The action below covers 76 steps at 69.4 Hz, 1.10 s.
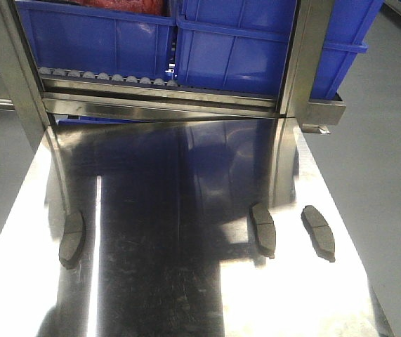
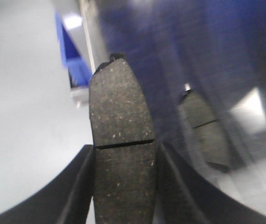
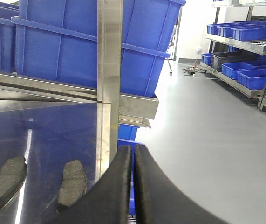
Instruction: Move and align brake pads A on conveyor
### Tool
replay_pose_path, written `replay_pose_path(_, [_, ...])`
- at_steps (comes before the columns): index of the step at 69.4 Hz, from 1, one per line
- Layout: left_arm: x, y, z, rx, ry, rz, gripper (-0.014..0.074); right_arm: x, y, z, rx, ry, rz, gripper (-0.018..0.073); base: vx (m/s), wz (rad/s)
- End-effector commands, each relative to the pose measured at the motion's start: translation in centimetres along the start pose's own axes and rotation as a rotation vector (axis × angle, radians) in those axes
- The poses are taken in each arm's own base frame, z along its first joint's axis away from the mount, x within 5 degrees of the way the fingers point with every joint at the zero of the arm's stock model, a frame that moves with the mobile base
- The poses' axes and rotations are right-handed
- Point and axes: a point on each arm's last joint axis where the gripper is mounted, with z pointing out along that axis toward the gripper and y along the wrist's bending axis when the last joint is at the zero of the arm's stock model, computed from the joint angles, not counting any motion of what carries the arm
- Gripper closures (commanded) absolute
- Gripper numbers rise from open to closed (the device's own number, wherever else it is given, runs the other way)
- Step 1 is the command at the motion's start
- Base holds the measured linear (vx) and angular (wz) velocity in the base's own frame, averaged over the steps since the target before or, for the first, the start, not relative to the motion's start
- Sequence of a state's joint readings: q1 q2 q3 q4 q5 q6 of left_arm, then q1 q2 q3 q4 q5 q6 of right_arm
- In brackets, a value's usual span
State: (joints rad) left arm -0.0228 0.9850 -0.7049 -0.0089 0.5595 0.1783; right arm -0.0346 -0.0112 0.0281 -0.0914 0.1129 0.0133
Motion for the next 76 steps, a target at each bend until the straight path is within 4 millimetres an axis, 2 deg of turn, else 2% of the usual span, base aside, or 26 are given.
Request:
replay_pose_path(1, [-0.7, -0.7, -3.2, 0.008, -0.219, 0.001, 0.0418, -0.6, 0.0, -0.1, 0.006, -0.082, -0.013, 0.0561, 0.00, 0.00])
replay_pose_path(13, [2.3, -1.5, -6.4, 0.036, -0.348, -0.018, 0.0418, -0.6, 0.0, -0.1, 0.006, -0.082, -0.013, 0.0561, 0.00, 0.00])
replay_pose_path(20, [4.4, -1.7, -7.5, 0.025, -0.443, -0.026, 0.0418, -0.6, 0.0, -0.1, 0.006, -0.082, -0.013, 0.0561, 0.00, 0.00])
replay_pose_path(36, [7.7, -2.0, -8.3, -0.010, -0.626, -0.035, 0.0418, -0.6, 0.0, -0.1, 0.006, -0.082, -0.013, 0.0561, 0.00, 0.00])
replay_pose_path(76, [8.1, -2.1, -8.4, -0.015, -0.658, -0.036, 0.0413, -0.6, 0.0, -0.1, 0.006, -0.082, -0.013, 0.0561, 0.00, 0.00])
